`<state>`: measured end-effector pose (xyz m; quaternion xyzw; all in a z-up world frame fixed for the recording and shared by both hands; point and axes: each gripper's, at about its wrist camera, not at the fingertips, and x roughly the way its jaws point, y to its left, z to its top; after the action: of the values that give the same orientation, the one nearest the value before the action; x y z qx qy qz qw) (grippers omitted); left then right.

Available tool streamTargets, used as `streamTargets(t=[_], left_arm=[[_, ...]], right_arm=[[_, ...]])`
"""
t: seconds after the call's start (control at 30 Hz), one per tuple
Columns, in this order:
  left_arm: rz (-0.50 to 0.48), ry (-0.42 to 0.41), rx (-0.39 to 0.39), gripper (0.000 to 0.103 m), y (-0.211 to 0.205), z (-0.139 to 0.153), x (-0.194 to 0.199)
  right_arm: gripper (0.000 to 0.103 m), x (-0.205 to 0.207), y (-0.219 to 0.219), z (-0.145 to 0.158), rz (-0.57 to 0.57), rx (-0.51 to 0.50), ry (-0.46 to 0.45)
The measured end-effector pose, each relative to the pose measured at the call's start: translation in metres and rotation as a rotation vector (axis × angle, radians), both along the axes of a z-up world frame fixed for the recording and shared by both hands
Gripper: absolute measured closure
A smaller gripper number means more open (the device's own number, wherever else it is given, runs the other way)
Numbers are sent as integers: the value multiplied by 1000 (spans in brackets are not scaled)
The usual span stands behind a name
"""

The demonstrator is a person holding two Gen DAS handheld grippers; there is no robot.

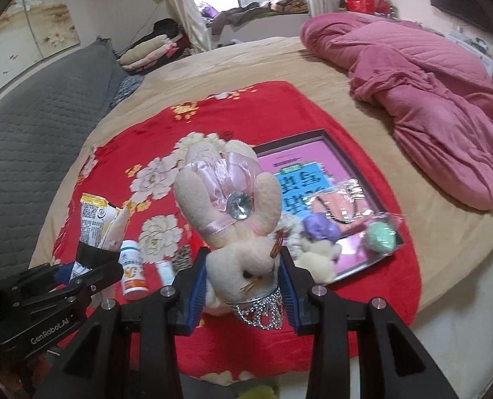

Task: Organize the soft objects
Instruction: 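Carry the snack bag with the left tool while the right tool carries the pink bunny to the tray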

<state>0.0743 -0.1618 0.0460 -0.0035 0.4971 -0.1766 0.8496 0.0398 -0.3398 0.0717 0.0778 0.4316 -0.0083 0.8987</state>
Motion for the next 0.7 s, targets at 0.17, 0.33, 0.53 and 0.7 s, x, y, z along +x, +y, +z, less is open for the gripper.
streamTargets(t=[0.17,0.33,0.53,0.7], left_arm=[[-32,2,-13,69,-23,3,5],[-62,14,-18,69,-45,1,12],[-109,32,-9,69,-77,-10,24],[-132,54,-10,69,-100,-21,33]], right_arm=[[64,-1,-20,4,-37,-12,-9],[64,0,-37,7,-60,-18,-16],[64,7,-61,6,-95,-15,-10],[64,15,-83,2,-122,-32,6]])
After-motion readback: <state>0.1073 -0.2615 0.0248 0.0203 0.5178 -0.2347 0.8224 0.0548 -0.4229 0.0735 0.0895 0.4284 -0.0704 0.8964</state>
